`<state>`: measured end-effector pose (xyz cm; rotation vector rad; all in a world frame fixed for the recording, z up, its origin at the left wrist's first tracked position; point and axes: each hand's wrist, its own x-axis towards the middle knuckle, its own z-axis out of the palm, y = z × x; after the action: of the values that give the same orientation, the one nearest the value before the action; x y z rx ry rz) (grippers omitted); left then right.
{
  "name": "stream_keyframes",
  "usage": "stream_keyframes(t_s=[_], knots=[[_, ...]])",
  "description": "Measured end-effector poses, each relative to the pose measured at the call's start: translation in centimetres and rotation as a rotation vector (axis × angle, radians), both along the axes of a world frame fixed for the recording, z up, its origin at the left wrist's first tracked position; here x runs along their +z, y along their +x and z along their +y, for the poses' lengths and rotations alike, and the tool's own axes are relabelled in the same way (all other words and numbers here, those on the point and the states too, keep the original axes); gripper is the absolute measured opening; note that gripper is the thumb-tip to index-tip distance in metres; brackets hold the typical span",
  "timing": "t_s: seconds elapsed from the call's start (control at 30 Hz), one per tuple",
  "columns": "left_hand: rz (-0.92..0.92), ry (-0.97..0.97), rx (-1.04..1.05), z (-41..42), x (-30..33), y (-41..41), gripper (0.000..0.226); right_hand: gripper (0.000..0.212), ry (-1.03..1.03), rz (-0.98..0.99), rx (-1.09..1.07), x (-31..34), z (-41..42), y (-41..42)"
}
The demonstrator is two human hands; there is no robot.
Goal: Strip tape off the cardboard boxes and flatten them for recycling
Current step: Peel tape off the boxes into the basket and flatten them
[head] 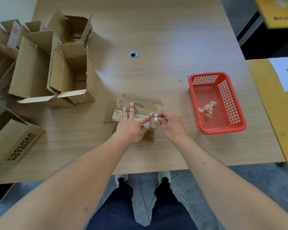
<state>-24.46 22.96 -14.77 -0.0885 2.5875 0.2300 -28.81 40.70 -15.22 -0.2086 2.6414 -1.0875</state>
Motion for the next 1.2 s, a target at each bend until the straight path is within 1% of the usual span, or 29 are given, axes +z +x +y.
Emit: stream_keyframes(t_s=[0.03,0.13,0.17,0.3,0.4,0.47,0.53,0.63,0.67,0.77,0.8,0.83,0.9,0.93,1.0,1.07,1.13,1.2], knots=[[0.002,0.0,0.004,0.1,0.0,0.0,0.054,0.01,-0.012,0.017,0.002,-0.2,0.0,0.3],[0.002,0.001,0.018,0.3,0.0,0.2,0.054,0.03,-0.046,0.031,-0.006,-0.5,0.4,1.1],[0.0,0.007,0.028,0.5,0.0,0.2,0.054,0.03,-0.031,0.044,-0.007,-0.7,0.4,1.2],[0.002,0.022,0.057,0.8,0.2,0.5,0.053,0.007,0.0,0.164,0.0,-1.1,0.2,1.2],[-0.007,0.027,0.064,0.8,0.2,0.5,0.053,0.007,-0.014,0.271,0.069,-0.8,0.6,1.5],[-0.012,0.037,0.076,0.9,0.3,0.4,0.053,0.009,-0.041,0.31,0.067,0.0,1.2,1.8],[-0.015,0.045,0.084,1.1,0.4,0.3,0.053,0.01,-0.066,0.288,-0.007,0.7,1.7,1.9],[-0.013,0.051,0.085,1.1,0.4,0.4,0.054,0.009,-0.142,0.184,-0.18,1.6,1.5,1.3],[-0.013,0.05,0.085,1.0,0.4,0.4,0.054,0.008,-0.162,0.183,-0.215,1.8,1.2,0.9],[-0.01,0.055,0.09,1.1,0.4,0.5,0.054,0.005,-0.148,0.27,-0.257,2.4,0.5,-0.1],[-0.007,0.054,0.087,1.1,0.4,0.5,0.054,0.004,-0.13,0.309,-0.248,2.5,0.4,-0.4],[-0.004,0.05,0.083,1.1,0.4,0.6,0.054,0.013,-0.098,0.348,-0.228,2.4,0.2,-0.7],[0.002,0.05,0.086,1.1,0.2,0.7,0.055,0.04,0.009,0.407,-0.149,1.8,0.1,-1.2],[0.004,0.052,0.09,1.1,0.1,0.7,0.055,0.046,0.056,0.436,-0.112,1.5,0.1,-1.5],[0.009,0.055,0.093,1.1,0.0,0.8,0.055,0.044,0.105,0.48,-0.037,0.8,-0.1,-1.7],[0.013,0.058,0.093,1.1,0.0,0.9,0.055,0.038,0.111,0.477,0.077,0.2,-0.4,-1.2],[0.016,0.062,0.094,1.1,-0.1,0.9,0.055,0.033,0.062,0.433,0.18,-0.2,-0.5,-0.5],[0.016,0.06,0.089,1.2,0.0,0.8,0.055,0.031,0.007,0.399,0.206,-0.5,-0.4,0.1]])
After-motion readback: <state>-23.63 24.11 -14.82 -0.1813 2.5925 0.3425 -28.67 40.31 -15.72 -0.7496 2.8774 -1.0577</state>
